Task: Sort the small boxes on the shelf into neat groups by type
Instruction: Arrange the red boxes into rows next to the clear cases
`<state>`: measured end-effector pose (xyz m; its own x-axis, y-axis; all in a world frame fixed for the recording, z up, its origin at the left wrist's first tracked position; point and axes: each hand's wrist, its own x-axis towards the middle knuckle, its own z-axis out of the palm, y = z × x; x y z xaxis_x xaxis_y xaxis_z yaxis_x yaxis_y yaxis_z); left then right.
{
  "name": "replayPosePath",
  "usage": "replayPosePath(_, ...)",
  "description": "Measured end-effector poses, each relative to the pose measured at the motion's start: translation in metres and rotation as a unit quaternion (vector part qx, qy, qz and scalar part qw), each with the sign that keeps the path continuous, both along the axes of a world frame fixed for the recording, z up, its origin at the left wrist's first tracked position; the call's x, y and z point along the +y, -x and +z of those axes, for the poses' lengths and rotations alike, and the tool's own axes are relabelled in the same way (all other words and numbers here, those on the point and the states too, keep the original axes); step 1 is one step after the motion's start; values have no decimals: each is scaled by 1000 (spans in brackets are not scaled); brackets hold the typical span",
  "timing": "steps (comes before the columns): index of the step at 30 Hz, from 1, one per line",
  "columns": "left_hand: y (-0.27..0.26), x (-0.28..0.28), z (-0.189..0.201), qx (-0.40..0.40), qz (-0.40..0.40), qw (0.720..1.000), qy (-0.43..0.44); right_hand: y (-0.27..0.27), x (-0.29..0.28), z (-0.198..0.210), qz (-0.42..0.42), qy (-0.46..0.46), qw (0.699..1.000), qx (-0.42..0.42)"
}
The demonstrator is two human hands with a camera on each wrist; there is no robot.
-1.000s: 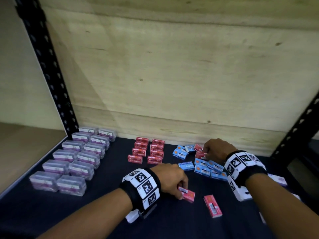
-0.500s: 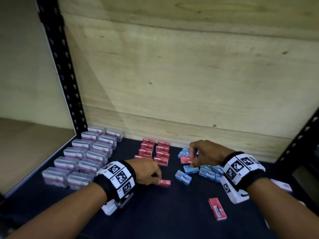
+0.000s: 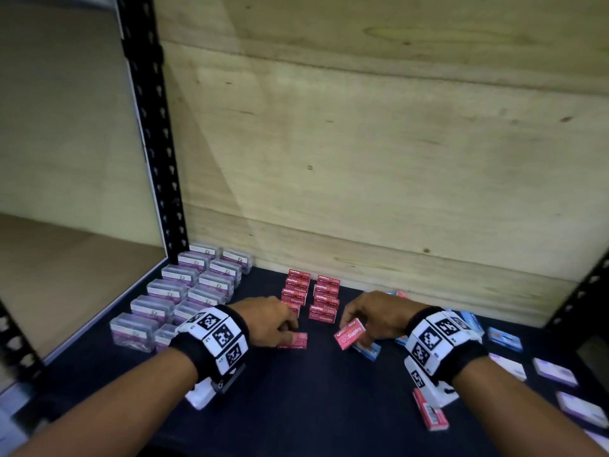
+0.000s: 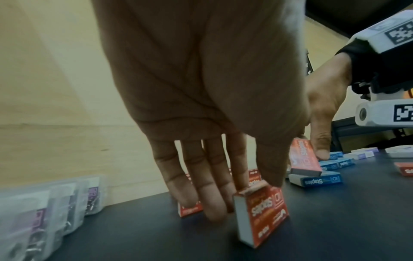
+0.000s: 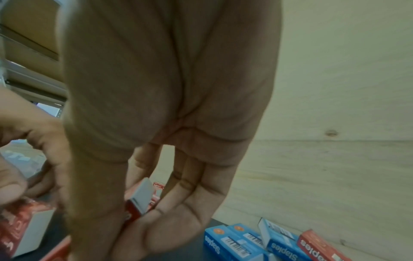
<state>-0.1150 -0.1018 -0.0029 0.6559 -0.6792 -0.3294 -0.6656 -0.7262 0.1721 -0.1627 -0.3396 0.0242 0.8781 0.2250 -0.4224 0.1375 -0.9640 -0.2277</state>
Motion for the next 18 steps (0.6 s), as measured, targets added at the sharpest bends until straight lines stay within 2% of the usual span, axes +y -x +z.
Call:
replayPosePath(9,5,-17,5,-15,-42,998,40,-3,7,-1,9,39,999,0)
replayPosePath(18,-1,-8,1,-8,25,986,165,-10,12,-19,-26,-46,998,-44)
